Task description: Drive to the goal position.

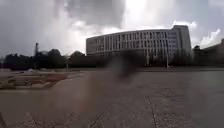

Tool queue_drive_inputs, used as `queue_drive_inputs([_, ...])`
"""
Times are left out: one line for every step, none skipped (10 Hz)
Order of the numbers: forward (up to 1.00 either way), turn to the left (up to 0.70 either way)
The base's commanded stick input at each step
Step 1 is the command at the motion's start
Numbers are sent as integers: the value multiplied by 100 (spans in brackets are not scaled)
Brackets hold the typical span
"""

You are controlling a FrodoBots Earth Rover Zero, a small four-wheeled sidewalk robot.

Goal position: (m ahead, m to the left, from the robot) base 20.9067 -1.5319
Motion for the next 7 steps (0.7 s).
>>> queue_drive_inputs([70,0])
queue_drive_inputs([70,-1])
queue_drive_inputs([70,-2])
queue_drive_inputs([70,-2])
queue_drive_inputs([70,-2])
queue_drive_inputs([70,-2])
queue_drive_inputs([70,-2])
